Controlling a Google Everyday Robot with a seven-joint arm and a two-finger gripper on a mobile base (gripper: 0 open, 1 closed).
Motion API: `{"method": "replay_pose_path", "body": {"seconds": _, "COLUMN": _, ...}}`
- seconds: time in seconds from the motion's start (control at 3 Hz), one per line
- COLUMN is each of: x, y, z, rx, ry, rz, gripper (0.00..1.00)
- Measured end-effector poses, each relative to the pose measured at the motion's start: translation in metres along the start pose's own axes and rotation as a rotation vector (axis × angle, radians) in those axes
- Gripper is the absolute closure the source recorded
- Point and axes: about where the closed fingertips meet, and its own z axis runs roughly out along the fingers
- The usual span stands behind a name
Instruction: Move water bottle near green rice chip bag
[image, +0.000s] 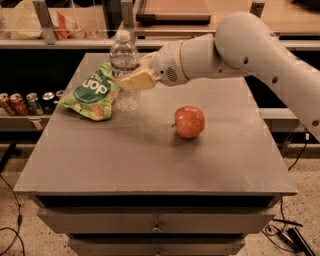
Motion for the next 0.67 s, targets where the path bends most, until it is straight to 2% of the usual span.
{"method": "replay_pose_path", "body": {"seconds": 0.67, "x": 0.0089, "y": 0.0158, "z": 0.0147, "rx": -0.032, "ry": 0.032, "rz": -0.027, "gripper": 1.0}}
